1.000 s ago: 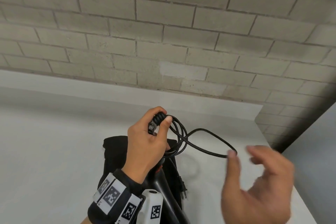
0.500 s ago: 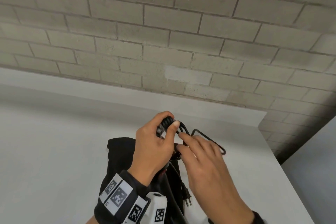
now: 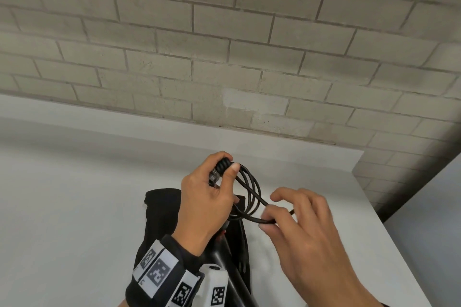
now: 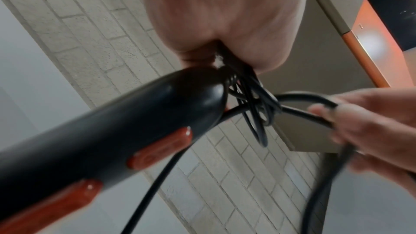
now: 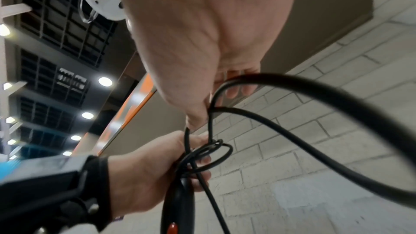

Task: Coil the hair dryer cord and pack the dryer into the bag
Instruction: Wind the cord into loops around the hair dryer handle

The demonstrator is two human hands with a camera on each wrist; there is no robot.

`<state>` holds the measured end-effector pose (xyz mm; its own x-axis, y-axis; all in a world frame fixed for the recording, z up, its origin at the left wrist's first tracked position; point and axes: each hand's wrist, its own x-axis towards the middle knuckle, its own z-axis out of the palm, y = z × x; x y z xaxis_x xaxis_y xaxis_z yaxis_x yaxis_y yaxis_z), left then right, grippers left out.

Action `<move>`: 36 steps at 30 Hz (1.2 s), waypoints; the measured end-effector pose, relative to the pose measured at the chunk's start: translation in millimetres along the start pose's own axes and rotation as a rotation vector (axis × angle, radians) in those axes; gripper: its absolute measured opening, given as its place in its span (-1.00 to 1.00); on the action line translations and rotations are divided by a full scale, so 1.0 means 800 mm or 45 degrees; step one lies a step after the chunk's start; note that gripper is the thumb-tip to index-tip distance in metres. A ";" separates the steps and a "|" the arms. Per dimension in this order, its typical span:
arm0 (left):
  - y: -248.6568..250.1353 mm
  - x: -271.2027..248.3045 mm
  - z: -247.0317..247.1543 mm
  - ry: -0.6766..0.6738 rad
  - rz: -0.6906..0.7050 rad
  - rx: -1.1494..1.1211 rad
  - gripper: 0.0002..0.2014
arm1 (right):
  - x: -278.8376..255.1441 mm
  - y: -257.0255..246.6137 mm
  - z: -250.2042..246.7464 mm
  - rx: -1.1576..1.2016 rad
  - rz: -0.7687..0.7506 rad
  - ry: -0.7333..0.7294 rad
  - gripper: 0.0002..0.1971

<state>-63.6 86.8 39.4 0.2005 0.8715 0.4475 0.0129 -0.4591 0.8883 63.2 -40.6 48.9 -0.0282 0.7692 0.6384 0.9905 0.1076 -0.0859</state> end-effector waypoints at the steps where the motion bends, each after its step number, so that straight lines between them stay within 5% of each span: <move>1: -0.002 0.003 -0.003 0.043 -0.009 -0.005 -0.93 | -0.005 -0.001 -0.006 0.088 0.033 0.040 -0.90; 5: -0.015 0.019 -0.018 0.180 -0.055 -0.042 -0.94 | -0.043 0.013 -0.035 0.429 0.027 0.030 -0.97; 9: -0.017 0.023 -0.022 0.189 -0.064 -0.069 -0.92 | -0.074 0.042 -0.030 0.402 0.118 -0.758 -0.89; 11: -0.011 0.021 -0.019 0.133 -0.114 -0.105 -0.91 | -0.091 0.061 -0.022 0.316 0.199 -0.922 -0.79; 14: -0.002 0.013 -0.010 0.065 -0.121 -0.071 -0.89 | -0.104 0.053 -0.024 0.228 0.243 -0.835 -0.90; 21: 0.007 0.000 0.006 0.023 -0.046 -0.016 -0.88 | -0.055 -0.017 -0.001 0.763 0.664 -0.327 -0.46; 26: 0.009 -0.004 0.007 0.019 0.015 0.019 -0.90 | -0.020 -0.055 0.013 1.344 0.737 -0.496 -0.87; 31: 0.002 -0.003 -0.005 0.067 0.016 0.024 -0.92 | -0.037 -0.024 -0.005 1.510 0.808 -0.345 -0.81; 36: 0.000 0.000 -0.004 0.066 -0.004 -0.012 -0.90 | -0.079 0.032 -0.026 1.353 0.643 -0.131 -0.61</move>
<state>-67.0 87.1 40.0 0.1496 0.8808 0.4492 0.0041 -0.4549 0.8906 93.4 -99.2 22.3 0.2756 0.9167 0.2893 0.2843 0.2098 -0.9355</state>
